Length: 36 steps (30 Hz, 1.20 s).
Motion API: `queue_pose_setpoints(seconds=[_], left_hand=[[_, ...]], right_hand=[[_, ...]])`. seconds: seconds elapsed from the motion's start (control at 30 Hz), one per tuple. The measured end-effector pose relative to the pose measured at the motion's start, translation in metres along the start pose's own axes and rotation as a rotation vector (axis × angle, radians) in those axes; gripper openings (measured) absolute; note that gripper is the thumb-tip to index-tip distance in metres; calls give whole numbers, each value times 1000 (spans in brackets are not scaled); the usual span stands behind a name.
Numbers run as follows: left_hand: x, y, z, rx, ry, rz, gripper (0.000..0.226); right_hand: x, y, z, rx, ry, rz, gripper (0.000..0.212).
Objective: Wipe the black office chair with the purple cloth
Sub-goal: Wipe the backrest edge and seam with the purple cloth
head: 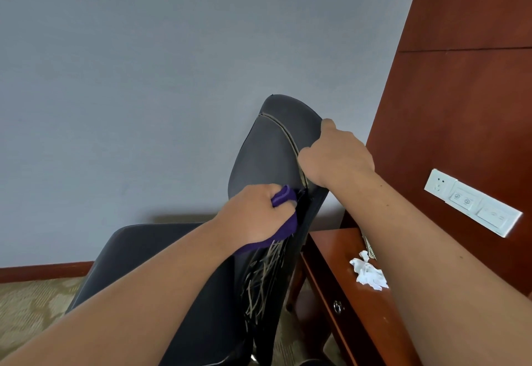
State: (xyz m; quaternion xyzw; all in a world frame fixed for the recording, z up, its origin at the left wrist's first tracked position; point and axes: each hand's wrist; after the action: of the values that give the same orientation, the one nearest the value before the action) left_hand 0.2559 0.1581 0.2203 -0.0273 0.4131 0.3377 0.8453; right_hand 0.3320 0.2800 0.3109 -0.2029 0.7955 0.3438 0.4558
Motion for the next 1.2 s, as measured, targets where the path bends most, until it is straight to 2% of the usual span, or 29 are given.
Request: queue_pose_setpoints(seconds=[0.13,0.27,0.4,0.5,0.7,0.77,0.87,1.0,1.1,1.2], left_hand=[[0,9,27,20,-112,109,30],[0,19,35,-78,-114,87,35],[-4,30,39,-97,9,87,38],[-6,31,42,-37,103,111,35],[-8,2,30,148,247,-11,25],[-14,6,31,132,274,1,26],[-21,21,37,64,171,60,32],[-16,25,41,94,166,19,31],[-11,11,31,188,256,48,24],[-4,-2,10,268,450,71,24]], right_hand=[[3,2,2,-3,19,16,66],[1,3,6,7,35,-4,64],[1,5,4,7,36,-2,60],[1,4,4,8,45,-1,60],[1,1,4,3,55,1,65],[2,0,0,0,48,8,65],[2,-2,-2,0,41,9,65],[-1,-6,4,15,55,-4,66],[-1,-7,3,12,61,1,65],[-1,-6,0,15,56,5,68]])
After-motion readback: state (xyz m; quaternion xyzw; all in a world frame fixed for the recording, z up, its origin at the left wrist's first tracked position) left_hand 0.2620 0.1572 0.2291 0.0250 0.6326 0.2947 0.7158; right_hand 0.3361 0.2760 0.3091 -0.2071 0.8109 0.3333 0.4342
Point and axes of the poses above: each hand's wrist, its own y-axis towards the middle knuckle, its own x-axis out of the palm, z = x × y, and after that the axes turned 2 degrees about y, right-handed
